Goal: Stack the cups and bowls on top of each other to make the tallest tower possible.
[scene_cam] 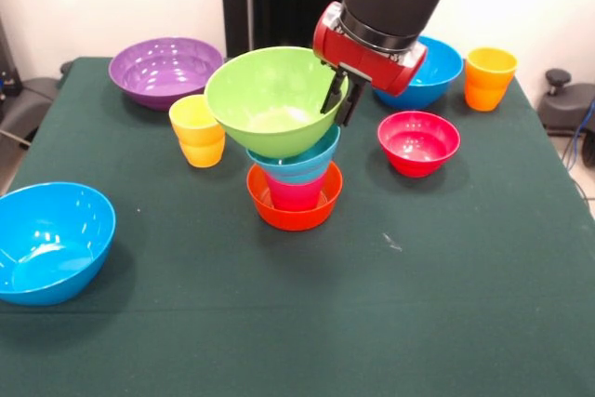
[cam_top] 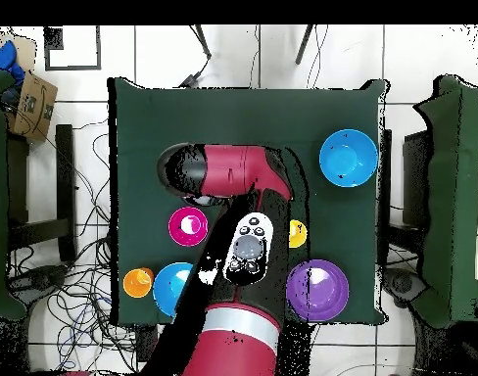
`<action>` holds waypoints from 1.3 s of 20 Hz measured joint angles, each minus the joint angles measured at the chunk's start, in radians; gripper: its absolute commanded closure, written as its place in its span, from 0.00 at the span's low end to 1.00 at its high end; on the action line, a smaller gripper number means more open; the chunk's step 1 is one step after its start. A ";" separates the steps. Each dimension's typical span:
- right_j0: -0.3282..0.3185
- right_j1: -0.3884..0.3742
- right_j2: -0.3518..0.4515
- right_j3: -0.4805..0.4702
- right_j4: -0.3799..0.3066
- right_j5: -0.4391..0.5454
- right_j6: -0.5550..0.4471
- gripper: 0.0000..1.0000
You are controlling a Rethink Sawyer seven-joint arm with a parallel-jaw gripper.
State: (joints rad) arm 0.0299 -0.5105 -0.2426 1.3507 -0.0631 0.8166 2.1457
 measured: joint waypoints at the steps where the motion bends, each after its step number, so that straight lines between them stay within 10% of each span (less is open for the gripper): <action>1: 0.000 0.000 0.000 0.000 0.001 0.000 0.000 1.00; 26: 0.002 0.007 -0.002 -0.013 0.080 0.000 0.000 1.00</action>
State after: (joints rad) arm 0.0319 -0.5034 -0.2448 1.3380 0.0172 0.8165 2.1457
